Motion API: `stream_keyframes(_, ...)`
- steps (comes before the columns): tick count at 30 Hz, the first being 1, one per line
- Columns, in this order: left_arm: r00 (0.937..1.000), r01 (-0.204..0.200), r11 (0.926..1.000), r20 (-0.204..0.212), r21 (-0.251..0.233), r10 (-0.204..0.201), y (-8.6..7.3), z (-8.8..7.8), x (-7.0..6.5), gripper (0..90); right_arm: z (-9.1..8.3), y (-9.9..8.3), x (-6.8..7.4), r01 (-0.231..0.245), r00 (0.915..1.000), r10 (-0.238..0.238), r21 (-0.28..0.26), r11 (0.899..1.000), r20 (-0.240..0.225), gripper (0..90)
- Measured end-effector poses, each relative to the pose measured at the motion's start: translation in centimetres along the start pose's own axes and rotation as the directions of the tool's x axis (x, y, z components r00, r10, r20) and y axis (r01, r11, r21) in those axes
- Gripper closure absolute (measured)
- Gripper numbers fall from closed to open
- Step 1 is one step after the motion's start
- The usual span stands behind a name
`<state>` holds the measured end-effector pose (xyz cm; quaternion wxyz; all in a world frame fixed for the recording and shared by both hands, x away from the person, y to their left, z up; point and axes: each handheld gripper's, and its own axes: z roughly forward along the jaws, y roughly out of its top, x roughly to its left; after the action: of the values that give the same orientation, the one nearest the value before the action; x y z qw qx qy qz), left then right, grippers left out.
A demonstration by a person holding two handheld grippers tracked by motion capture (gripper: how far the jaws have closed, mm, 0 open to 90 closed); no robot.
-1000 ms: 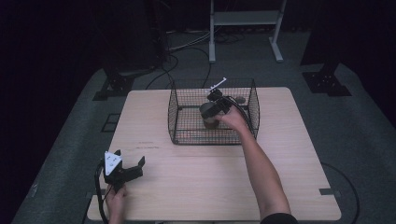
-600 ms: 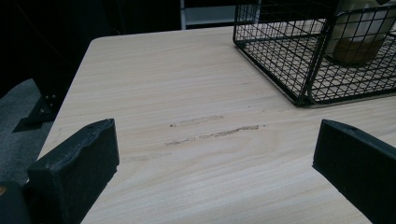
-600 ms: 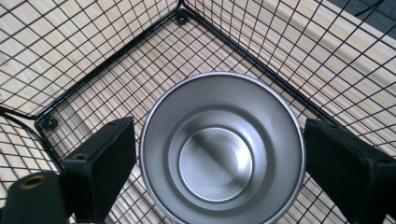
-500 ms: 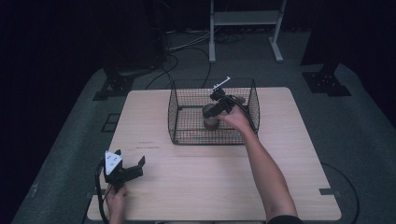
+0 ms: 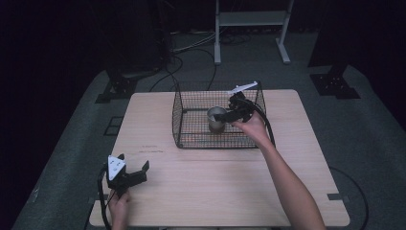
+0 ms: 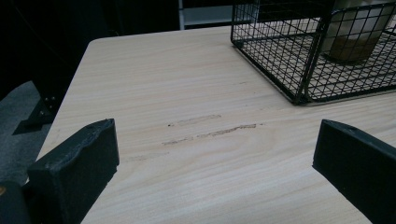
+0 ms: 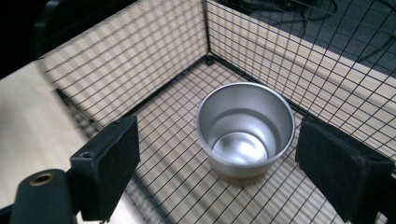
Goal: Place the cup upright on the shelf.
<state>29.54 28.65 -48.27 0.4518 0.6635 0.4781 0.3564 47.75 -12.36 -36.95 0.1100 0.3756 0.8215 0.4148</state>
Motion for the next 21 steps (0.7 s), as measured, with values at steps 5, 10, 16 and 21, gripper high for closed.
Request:
stream_keyframes(5, 1.0000, 0.000, 1.0000, -0.002, 0.003, 0.000, 0.0, 0.0, 0.0, 0.0, -2.5, -1.3, 0.6, 0.026, 0.9990, -0.027, -0.032, 0.999, -0.035, 13.4)
stream_keyframes(10, 1.0000, -0.005, 1.0000, -0.002, 0.005, 0.005, 0.0, 0.1, -0.1, 0.0, -4.8, -2.7, 0.9, 0.025, 0.9983, -0.028, -0.060, 0.998, -0.051, 13.4)
stream_keyframes(16, 1.0000, -0.007, 1.0000, -0.002, 0.005, 0.007, 0.0, 0.1, -0.1, 0.0, -7.6, -4.5, 1.3, 0.028, 0.9978, -0.034, -0.104, 0.994, -0.057, 13.5)
stream_keyframes(21, 0.9999, -0.010, 0.9999, -0.002, 0.005, 0.010, 0.0, 0.1, -0.1, 0.0, -8.9, -5.6, 1.5, 0.033, 0.9971, -0.040, -0.110, 0.993, -0.064, 13.6)
